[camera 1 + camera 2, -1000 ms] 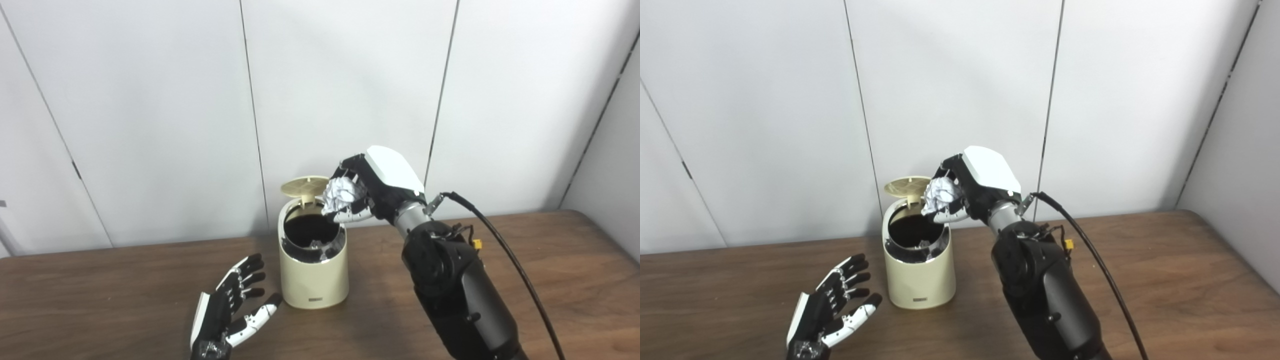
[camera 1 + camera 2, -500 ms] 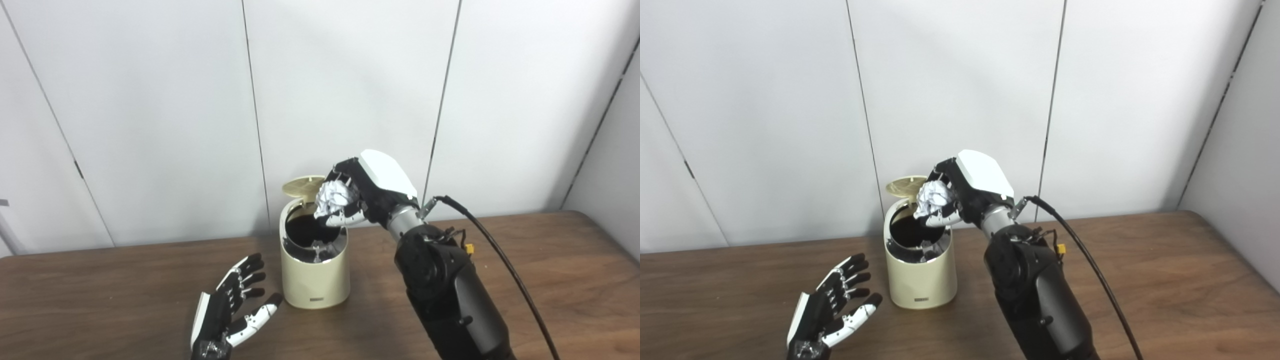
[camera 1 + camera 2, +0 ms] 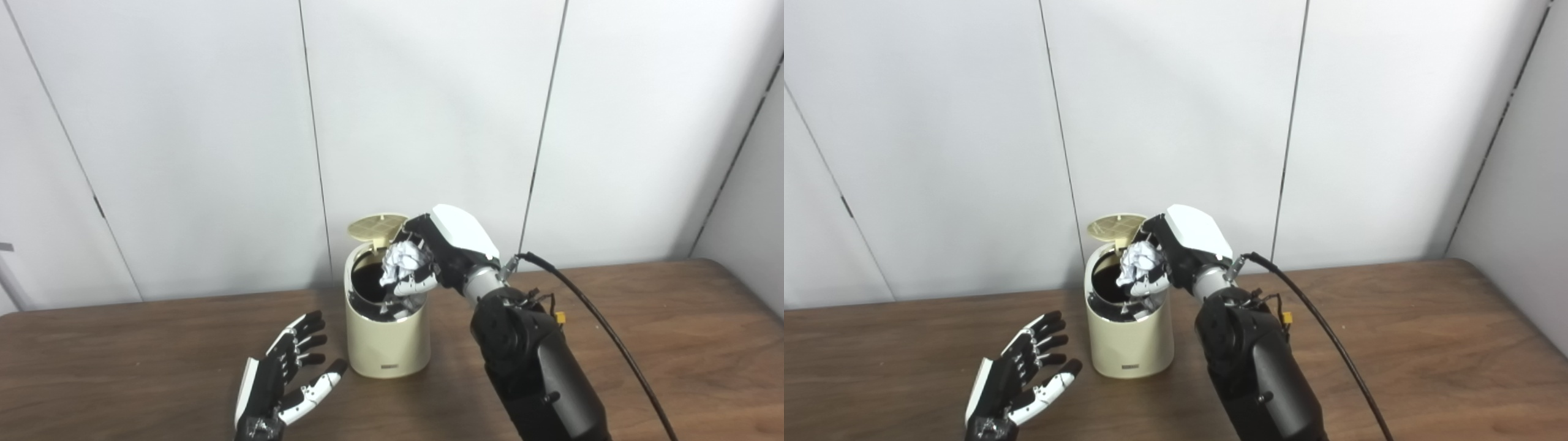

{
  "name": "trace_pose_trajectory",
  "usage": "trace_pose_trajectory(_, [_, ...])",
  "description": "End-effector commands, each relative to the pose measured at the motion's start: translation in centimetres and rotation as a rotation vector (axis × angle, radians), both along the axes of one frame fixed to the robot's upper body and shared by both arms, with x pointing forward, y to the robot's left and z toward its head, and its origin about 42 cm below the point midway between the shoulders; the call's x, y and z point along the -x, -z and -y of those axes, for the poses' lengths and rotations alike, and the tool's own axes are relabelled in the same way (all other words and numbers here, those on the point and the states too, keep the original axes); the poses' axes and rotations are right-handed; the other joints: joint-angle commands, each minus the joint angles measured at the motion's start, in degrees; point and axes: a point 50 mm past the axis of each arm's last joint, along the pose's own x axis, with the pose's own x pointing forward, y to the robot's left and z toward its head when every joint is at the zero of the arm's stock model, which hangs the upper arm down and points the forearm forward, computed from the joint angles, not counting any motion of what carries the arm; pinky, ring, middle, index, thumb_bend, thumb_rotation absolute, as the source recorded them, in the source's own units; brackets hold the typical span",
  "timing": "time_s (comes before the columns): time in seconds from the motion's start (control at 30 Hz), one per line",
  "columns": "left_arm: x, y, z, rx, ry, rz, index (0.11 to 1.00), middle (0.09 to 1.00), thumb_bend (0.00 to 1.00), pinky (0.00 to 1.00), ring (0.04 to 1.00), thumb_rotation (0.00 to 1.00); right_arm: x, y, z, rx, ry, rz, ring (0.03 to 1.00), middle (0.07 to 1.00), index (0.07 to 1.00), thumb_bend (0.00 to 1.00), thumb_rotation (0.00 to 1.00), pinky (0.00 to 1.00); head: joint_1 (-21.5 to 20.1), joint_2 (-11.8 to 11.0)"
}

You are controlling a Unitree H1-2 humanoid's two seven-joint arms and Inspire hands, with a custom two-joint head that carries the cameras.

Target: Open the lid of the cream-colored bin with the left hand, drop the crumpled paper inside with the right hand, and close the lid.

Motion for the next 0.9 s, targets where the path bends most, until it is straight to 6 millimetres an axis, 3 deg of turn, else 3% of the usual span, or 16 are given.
trace_pose_trajectory(0.0, [-0.5, -2.2, 0.5, 0.026, 0.007, 0.084, 0.874, 0.832, 0.62, 0.7, 0.789, 0.16, -0.3, -2.1, -0.6, -0.013, 0.001, 0.069, 0.412, 0.497, 0.505, 0.5, 0.0, 0.31, 0.13, 0.26])
trace_pose_trajectory(0.63, [-0.4, -2.2, 0.6, 0.014, 0.003, 0.081, 0.871, 0.832, 0.61, 0.71, 0.789, 0.15, -0.5, -1.4, -1.8, -0.03, -0.009, 0.04, 0.418, 0.503, 0.513, 0.5, 0.0, 0.32, 0.21, 0.26])
trace_pose_trajectory(0.77, [-0.4, -2.2, 0.5, 0.021, 0.005, 0.083, 0.869, 0.831, 0.62, 0.71, 0.79, 0.15, -0.3, -1.4, -1.8, 0.007, -0.007, 0.028, 0.395, 0.488, 0.545, 0.5, 0.0, 0.29, 0.12, 0.23])
trace_pose_trajectory(0.83, [-0.4, -2.2, 0.5, 0.022, 0.006, 0.083, 0.869, 0.83, 0.62, 0.71, 0.789, 0.15, -0.3, -1.4, -1.7, 0.027, -0.005, 0.028, 0.406, 0.507, 0.502, 0.52, 0.0, 0.24, 0.11, 0.27])
trace_pose_trajectory(0.87, [-0.4, -2.2, 0.5, 0.021, 0.006, 0.082, 0.871, 0.832, 0.62, 0.71, 0.791, 0.15, -0.3, -1.5, -1.7, 0.035, -0.004, 0.026, 0.394, 0.491, 0.523, 0.52, 0.0, 0.26, 0.15, 0.32])
